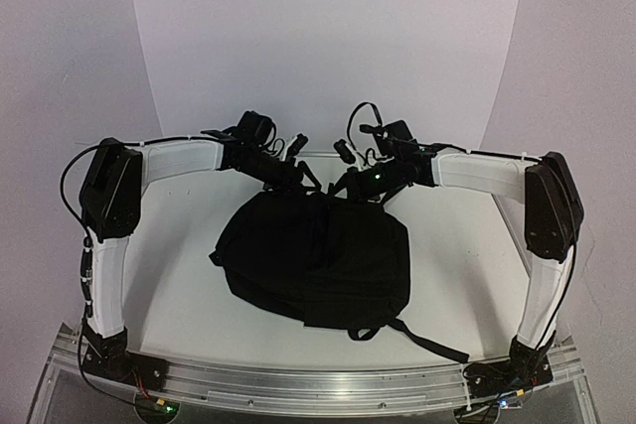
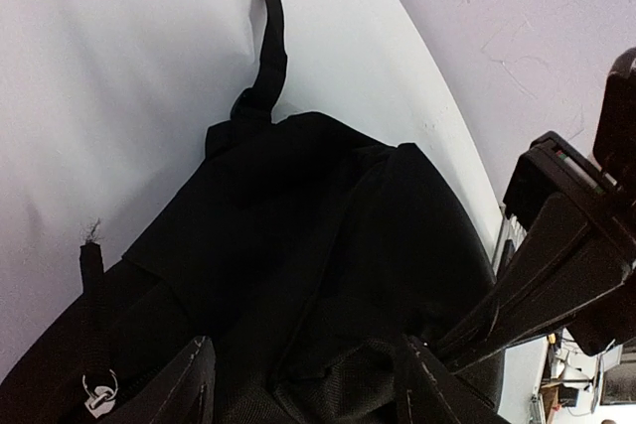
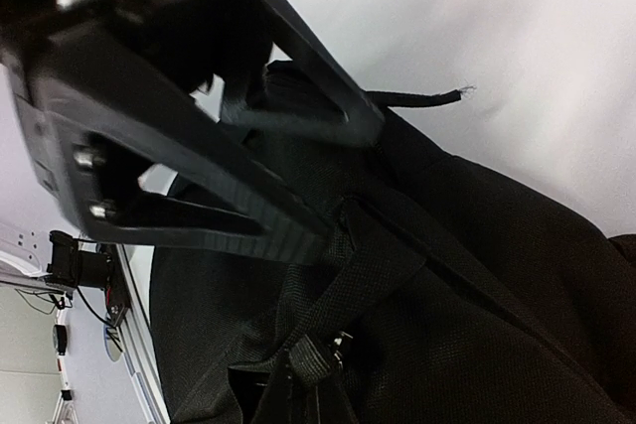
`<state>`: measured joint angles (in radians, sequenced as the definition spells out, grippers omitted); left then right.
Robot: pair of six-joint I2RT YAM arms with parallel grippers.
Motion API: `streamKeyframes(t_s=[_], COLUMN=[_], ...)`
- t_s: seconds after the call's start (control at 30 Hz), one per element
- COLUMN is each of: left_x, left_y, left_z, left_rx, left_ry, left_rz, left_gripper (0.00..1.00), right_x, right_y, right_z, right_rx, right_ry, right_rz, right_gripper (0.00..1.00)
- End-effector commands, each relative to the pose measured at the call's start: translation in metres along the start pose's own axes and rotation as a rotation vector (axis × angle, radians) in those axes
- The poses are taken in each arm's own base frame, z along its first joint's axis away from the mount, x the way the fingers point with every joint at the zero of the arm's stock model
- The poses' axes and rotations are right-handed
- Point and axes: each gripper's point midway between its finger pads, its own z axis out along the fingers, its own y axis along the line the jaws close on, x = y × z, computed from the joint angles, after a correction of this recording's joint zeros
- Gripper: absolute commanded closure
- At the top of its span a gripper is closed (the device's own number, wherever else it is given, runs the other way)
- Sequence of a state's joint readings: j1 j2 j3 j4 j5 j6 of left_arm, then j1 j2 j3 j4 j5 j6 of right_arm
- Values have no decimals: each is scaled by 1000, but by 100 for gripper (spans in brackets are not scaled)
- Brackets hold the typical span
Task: Pack the student bag
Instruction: Zip the student bag at the center of the board.
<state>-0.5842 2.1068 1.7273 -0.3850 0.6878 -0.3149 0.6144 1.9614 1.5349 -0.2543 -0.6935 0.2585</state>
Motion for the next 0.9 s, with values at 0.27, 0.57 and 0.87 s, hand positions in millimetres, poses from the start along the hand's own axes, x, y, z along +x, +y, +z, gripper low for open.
streamKeyframes(t_s=[0.27, 0.57, 0.87], left_x=[1, 12, 16], left_y=[-22, -29, -46], left_z=[9, 19, 16], left_rx=[135, 172, 220], left_ry=[36, 72, 80], left_rz=[9, 27, 74], left_gripper=[46, 60, 62], right_x=[-13, -15, -13], right_y=[18, 16, 12], right_z=[-12, -12, -10], right_rx=[-8, 7, 20], right_ry=[-40, -48, -41], right_rz=[-50, -57, -53], right_gripper=[100, 100, 100])
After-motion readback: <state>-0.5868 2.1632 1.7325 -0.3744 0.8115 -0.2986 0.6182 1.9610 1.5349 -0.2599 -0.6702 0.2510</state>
